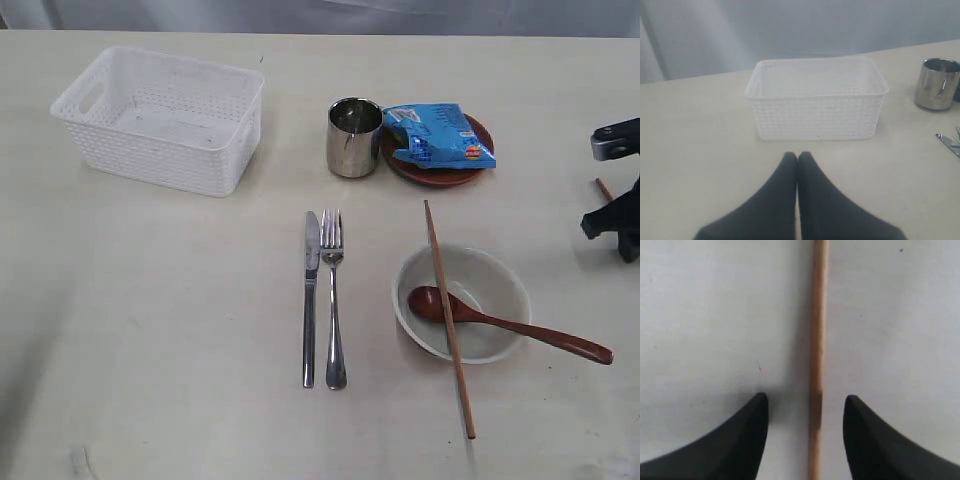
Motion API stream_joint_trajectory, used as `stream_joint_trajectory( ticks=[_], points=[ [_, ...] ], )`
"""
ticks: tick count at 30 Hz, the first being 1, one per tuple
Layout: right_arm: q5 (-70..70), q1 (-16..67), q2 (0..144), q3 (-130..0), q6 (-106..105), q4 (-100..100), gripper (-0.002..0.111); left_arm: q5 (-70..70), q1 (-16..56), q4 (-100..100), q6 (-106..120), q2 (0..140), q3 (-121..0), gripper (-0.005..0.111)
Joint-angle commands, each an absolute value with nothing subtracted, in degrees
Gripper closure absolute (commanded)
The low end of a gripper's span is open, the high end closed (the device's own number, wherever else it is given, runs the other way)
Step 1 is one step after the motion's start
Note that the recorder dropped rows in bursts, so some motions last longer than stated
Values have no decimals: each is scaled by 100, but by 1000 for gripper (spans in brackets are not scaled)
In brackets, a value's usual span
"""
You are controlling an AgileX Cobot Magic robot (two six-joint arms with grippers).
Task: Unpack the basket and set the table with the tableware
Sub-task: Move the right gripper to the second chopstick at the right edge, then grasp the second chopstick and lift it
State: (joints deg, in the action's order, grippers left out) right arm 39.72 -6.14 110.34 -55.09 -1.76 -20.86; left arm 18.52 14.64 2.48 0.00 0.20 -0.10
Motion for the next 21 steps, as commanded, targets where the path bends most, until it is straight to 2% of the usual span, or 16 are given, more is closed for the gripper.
stream_joint_trajectory(
  ticks=[1,6,8,15,21],
  points=[
    [3908,-653,11519,-5410,-239,-2176,69,1856,1500,253,0,0,0,107],
    [3919,-653,11700,-5410,-239,-2176,99,1856,1500,253,0,0,0,107],
    [3920,-653,11725,-5410,-239,-2133,108,1856,1500,253,0,0,0,107],
    [3950,-641,11610,-5419,-307,-2042,109,1856,1500,253,0,0,0,107],
    [4102,-641,11426,-5510,-1225,-957,109,1856,1500,253,0,0,0,107]
  ],
)
